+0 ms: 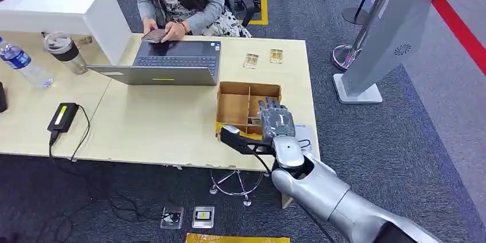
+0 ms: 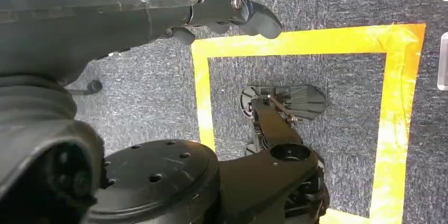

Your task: Pass the card to the sensor for recognition and then transmit it.

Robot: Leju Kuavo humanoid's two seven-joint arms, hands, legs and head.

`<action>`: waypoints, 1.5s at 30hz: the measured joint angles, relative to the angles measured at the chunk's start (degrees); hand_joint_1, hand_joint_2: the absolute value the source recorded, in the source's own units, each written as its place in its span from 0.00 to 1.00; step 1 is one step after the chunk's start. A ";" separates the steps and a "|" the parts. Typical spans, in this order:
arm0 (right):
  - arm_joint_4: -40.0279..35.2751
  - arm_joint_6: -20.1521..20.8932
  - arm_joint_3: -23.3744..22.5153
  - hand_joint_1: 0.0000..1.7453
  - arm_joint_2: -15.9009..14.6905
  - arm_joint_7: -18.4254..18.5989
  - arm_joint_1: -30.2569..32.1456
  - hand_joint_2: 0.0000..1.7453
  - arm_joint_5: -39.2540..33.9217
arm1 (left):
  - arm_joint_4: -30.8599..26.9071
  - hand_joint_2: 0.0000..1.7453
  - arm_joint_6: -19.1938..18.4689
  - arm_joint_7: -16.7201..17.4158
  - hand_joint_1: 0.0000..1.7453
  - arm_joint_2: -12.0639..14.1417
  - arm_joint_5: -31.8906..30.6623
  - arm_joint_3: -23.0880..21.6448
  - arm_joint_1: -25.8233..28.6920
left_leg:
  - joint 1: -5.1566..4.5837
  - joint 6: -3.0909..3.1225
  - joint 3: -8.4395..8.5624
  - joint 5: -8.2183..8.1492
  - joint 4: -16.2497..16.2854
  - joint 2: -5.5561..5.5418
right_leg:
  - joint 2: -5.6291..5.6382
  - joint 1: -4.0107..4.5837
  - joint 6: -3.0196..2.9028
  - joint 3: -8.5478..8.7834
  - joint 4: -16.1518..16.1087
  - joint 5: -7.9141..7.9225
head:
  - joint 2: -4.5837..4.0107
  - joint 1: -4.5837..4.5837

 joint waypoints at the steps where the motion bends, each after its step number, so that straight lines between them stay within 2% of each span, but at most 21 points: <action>1: 0.11 0.00 0.00 0.00 0.02 -0.09 0.04 1.00 0.07 | 0.00 0.00 0.02 0.00 0.00 0.00 0.00 -0.02 0.00 | 0.00 0.00 0.00 0.00 0.00 0.00 | 0.00 0.00 0.00 0.00 0.00 0.00 | 0.00 0.00; 20: 1.66 -0.15 -0.07 0.00 0.77 -0.24 0.10 1.00 0.53 | 0.00 0.00 0.00 0.00 0.00 0.00 -0.37 -0.02 -0.01 | 0.00 0.00 0.00 0.00 0.00 0.00 | 0.00 0.00 0.00 0.00 0.00 0.00 | 0.00 0.00; 21: 1.68 -0.42 -0.09 0.96 0.77 -0.24 0.10 1.00 0.57 | 0.00 0.00 -0.02 0.00 0.00 0.00 -0.39 -0.02 -0.01 | 0.00 0.00 0.01 0.00 0.00 0.00 | 0.00 0.00 0.00 0.00 0.00 0.00 | 0.00 0.00; 22: 1.70 -0.94 -0.13 1.00 0.77 -0.22 0.11 1.00 0.59 | 0.00 0.00 -0.02 0.00 0.00 0.00 -0.42 -0.02 -0.01 | 0.00 0.00 0.01 0.00 0.00 0.00 | 0.00 0.00 0.00 0.00 0.00 0.00 | 0.00 0.00; 29: 1.75 -1.60 -1.03 1.00 0.74 -0.15 0.13 1.00 0.63 | 0.00 0.00 -0.04 0.00 0.00 0.00 -0.63 -0.02 -0.01 | 0.00 0.00 0.02 0.00 0.00 0.00 | 0.01 0.00 0.00 0.00 0.00 0.00 | 0.00 0.00; 30: 1.75 -1.60 -1.14 0.00 0.74 -0.15 0.14 1.00 0.64 | 0.00 0.00 -0.04 0.00 0.00 0.00 -0.68 -0.02 -0.01 | 0.00 0.00 0.02 0.00 0.00 0.00 | 0.01 0.00 0.00 0.00 0.00 0.00 | 0.00 0.00; 45: 2.62 -1.73 -1.62 0.00 0.74 -2.01 0.84 1.00 0.66 | 0.00 0.00 -0.02 0.00 0.00 0.00 -1.01 -0.02 -0.11 | 0.00 0.00 0.01 0.00 0.00 0.01 | 0.01 0.00 0.00 0.00 0.00 0.00 | 0.00 0.00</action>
